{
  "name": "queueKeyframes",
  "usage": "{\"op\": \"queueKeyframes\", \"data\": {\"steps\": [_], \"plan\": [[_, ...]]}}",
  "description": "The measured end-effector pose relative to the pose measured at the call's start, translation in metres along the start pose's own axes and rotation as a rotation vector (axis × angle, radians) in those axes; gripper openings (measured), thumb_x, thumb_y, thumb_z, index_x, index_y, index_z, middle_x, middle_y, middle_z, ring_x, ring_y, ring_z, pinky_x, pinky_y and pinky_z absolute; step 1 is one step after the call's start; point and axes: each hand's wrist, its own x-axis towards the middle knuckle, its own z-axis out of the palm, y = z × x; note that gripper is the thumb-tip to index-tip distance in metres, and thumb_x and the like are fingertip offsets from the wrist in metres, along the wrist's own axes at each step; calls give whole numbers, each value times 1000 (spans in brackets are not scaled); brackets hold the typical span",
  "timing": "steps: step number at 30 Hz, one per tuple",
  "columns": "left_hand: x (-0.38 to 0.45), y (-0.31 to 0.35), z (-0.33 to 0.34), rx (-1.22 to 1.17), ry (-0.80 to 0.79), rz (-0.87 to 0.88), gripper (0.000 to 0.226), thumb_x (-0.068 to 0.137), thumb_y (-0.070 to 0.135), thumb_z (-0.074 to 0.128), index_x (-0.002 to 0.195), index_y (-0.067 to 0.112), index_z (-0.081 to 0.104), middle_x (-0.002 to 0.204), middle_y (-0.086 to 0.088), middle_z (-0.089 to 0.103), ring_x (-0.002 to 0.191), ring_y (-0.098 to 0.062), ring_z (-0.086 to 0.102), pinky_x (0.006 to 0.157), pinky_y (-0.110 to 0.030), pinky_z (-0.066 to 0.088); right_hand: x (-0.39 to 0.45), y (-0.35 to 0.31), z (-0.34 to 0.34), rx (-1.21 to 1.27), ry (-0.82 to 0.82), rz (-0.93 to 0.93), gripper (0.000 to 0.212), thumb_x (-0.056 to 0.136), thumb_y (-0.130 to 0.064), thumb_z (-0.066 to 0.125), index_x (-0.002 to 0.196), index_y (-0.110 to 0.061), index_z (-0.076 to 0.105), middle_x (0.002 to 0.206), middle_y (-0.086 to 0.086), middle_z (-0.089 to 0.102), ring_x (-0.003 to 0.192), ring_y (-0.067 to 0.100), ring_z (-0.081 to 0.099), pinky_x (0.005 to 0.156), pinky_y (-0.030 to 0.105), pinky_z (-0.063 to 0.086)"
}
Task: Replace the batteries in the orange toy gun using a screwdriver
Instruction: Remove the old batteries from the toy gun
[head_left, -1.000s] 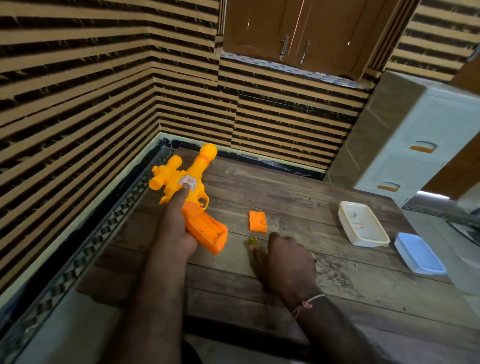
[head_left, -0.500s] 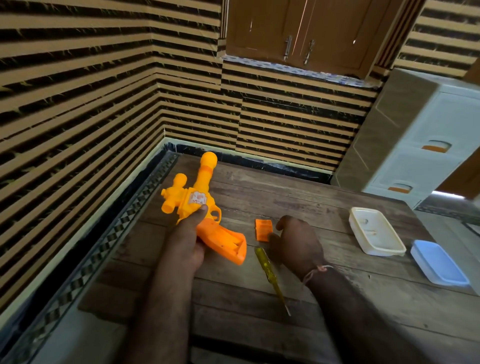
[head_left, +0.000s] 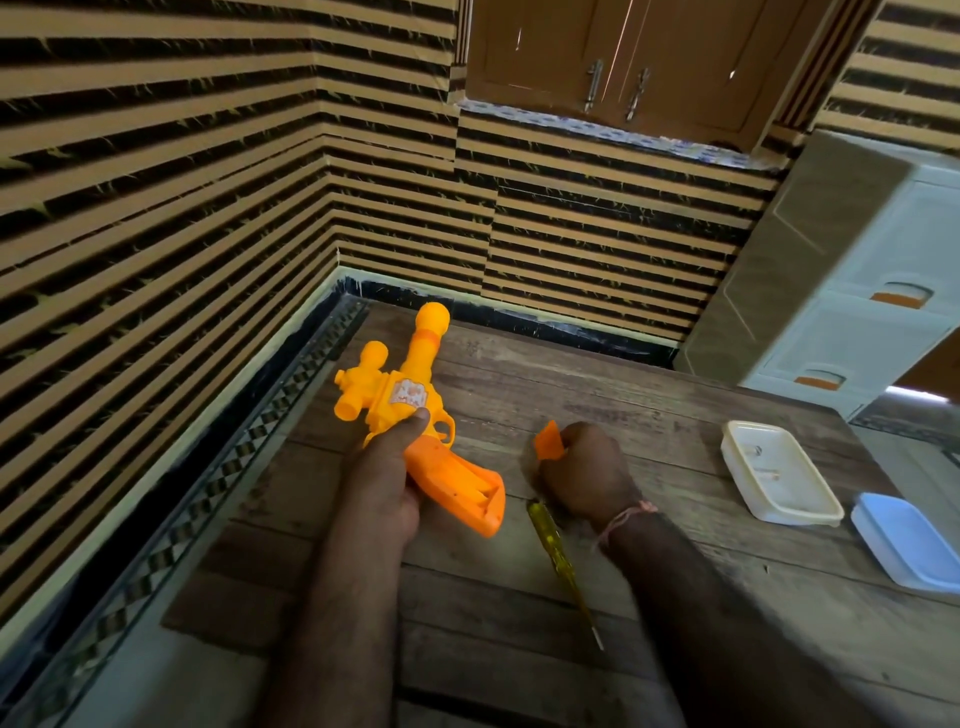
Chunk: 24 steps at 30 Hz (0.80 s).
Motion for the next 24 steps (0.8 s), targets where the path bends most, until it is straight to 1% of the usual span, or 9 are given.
{"op": "queueKeyframes", "data": {"steps": [4,7,9,11,14,16,19,21,24], "plan": [[0,0,1,2,6,4,38,85,11,70,121,15,62,107,-12,70,89,-26,67,73,-39,52,-14,2,-12,114,59,-29,10,84,-15,67,75,-15,63,67,1,65,64,20,64,55,30,51],[-1,-2,3,9,-3,0,35,85,11,70,119,14,63,101,-12,71,86,-26,67,71,-38,52,-27,6,-15,189,74,-53,12,88,-15,63,77,-14,63,72,7,68,70,27,67,65,45,58],[-4,-2,4,11,-9,-15,32,87,12,69,117,16,61,100,-10,70,89,-26,66,75,-41,51,-35,10,-17,185,80,-81,10,91,-16,61,80,-15,64,77,8,69,74,27,67,69,51,57],[-6,-2,5,16,-1,-28,30,87,13,69,115,18,61,103,-10,69,94,-27,64,81,-44,51,-41,14,-18,188,104,-103,10,91,-17,62,81,-18,62,77,6,68,73,25,67,68,51,57],[-7,-4,6,50,18,-18,20,86,12,70,104,19,63,98,-9,69,91,-27,65,81,-44,51,-46,18,-22,200,136,-107,7,90,-18,64,84,-20,63,77,1,68,72,21,67,68,47,58],[-6,-5,4,65,52,-2,29,85,12,72,111,18,63,102,-9,70,92,-26,65,77,-41,52,-48,21,-23,195,138,-93,2,89,-19,66,90,-20,64,81,-1,69,76,19,67,71,44,58],[-6,-6,2,97,98,51,44,80,18,78,122,18,64,113,-8,70,101,-25,66,81,-41,52,-48,25,-25,116,181,-101,16,86,-22,70,101,-18,65,90,-6,67,86,17,65,78,38,56],[-5,-7,0,122,127,89,36,80,24,78,114,19,66,112,-5,70,98,-22,66,83,-39,51,-48,24,-27,105,196,-98,18,86,-23,72,101,-20,63,88,-7,64,85,14,63,77,35,54],[-5,-7,-4,171,244,155,8,85,25,71,87,25,64,100,-2,67,87,-17,62,80,-35,46,-43,20,-25,118,177,-62,15,83,-21,74,92,-23,61,89,-3,67,84,14,62,75,35,54]]}}
